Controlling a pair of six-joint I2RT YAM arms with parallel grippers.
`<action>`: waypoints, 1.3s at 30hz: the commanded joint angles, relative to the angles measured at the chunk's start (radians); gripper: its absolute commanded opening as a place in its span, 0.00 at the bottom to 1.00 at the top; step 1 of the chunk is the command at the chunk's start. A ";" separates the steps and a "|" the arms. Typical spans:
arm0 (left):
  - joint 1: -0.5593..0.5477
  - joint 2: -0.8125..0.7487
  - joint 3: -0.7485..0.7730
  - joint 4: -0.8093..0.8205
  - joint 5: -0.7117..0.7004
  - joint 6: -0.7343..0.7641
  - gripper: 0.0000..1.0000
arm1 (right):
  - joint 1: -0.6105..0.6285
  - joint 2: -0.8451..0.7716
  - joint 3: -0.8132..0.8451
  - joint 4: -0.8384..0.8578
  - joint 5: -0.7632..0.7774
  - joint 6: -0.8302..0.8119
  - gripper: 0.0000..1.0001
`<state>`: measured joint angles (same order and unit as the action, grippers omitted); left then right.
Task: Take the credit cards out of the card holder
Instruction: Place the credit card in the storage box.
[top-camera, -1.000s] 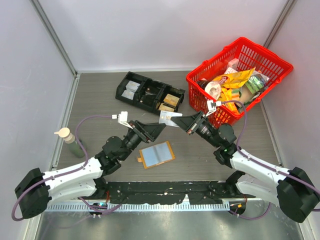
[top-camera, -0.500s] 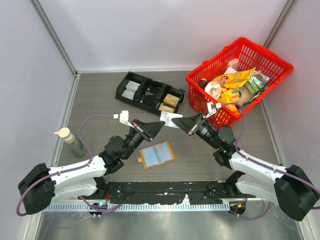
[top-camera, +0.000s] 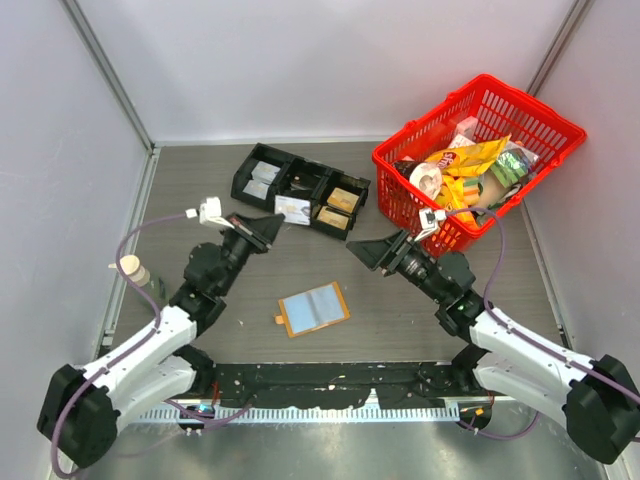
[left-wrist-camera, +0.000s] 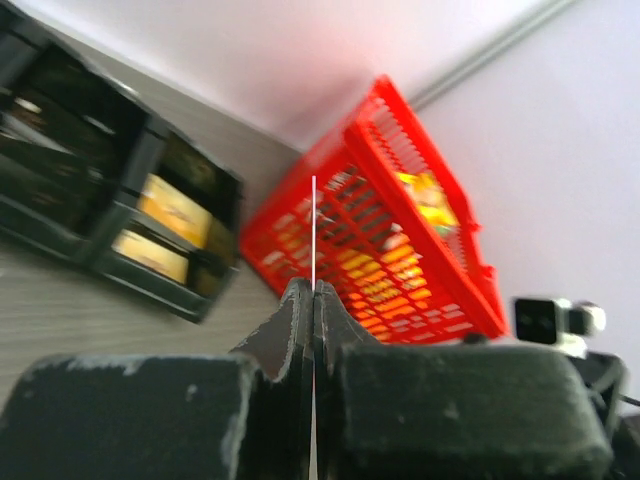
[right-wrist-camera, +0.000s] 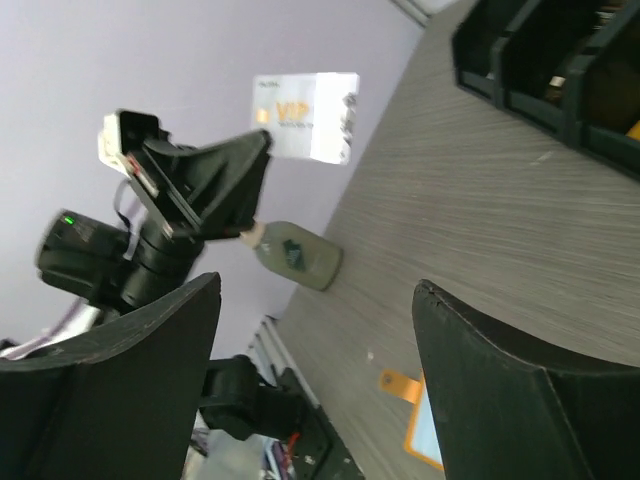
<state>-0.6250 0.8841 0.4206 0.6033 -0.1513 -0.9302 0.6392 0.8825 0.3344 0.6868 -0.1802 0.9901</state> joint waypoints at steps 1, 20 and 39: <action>0.193 0.022 0.133 -0.233 0.232 0.135 0.00 | -0.007 -0.033 0.136 -0.388 0.087 -0.224 0.84; 0.608 0.830 0.817 -0.488 0.565 0.527 0.00 | -0.009 -0.096 0.218 -0.638 0.032 -0.538 0.89; 0.620 1.248 1.192 -0.671 0.668 0.582 0.14 | -0.009 0.113 0.344 -0.639 -0.154 -0.577 0.89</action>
<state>-0.0113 2.1284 1.5715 -0.0727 0.4816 -0.3294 0.6327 1.0039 0.6220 0.0509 -0.3050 0.4267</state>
